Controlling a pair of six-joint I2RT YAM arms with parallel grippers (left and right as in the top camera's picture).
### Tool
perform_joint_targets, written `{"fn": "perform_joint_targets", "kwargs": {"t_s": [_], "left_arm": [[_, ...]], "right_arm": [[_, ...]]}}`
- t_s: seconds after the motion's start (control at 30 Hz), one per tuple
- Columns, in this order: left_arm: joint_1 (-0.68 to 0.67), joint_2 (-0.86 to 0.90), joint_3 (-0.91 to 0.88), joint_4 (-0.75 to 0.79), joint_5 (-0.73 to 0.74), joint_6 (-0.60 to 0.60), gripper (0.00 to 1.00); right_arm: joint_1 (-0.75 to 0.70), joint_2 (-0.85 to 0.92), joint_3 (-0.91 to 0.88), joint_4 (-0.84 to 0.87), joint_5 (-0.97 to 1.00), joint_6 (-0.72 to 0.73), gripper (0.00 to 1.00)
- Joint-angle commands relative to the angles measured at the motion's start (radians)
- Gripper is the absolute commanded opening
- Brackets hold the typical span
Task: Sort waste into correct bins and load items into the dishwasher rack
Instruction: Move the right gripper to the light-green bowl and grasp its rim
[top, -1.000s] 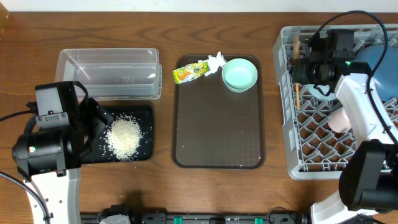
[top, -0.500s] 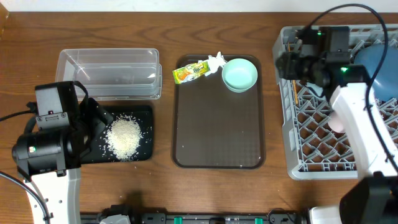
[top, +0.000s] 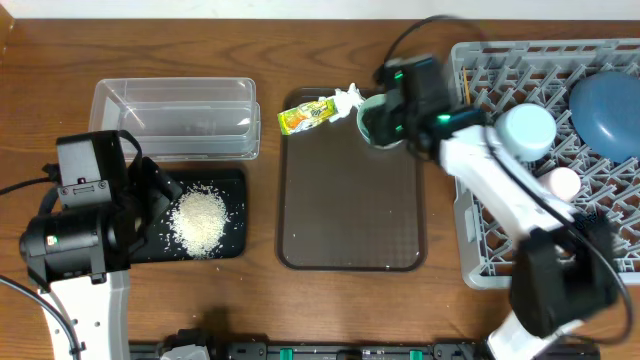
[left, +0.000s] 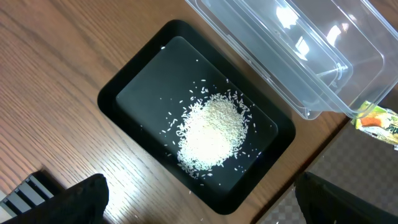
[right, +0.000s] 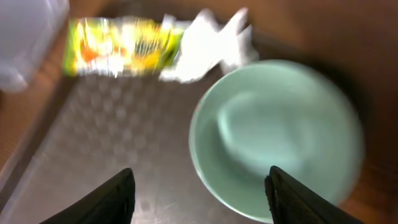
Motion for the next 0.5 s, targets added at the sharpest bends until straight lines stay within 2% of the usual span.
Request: {"fn": "perform_joint_targets", "kwargs": {"t_s": [0.0, 0.1, 0.23, 0.47], "left_arm": [[0.003, -0.001, 0.012, -0.003, -0.008, -0.005, 0.98], [0.003, -0.001, 0.012, -0.003, -0.009, -0.005, 0.97], [0.003, -0.001, 0.012, -0.003, -0.009, -0.005, 0.97], [0.003, -0.001, 0.012, -0.003, -0.009, -0.005, 0.97]], "right_arm": [[0.051, 0.066, 0.006, 0.010, 0.086, -0.087, 0.68], [0.079, 0.117, 0.006, 0.024, 0.199, -0.092, 0.68], [0.088, 0.141, 0.006, 0.032, 0.228, -0.099, 0.68], [0.088, 0.142, 0.006, 0.013, 0.228, -0.100, 0.56]]}}
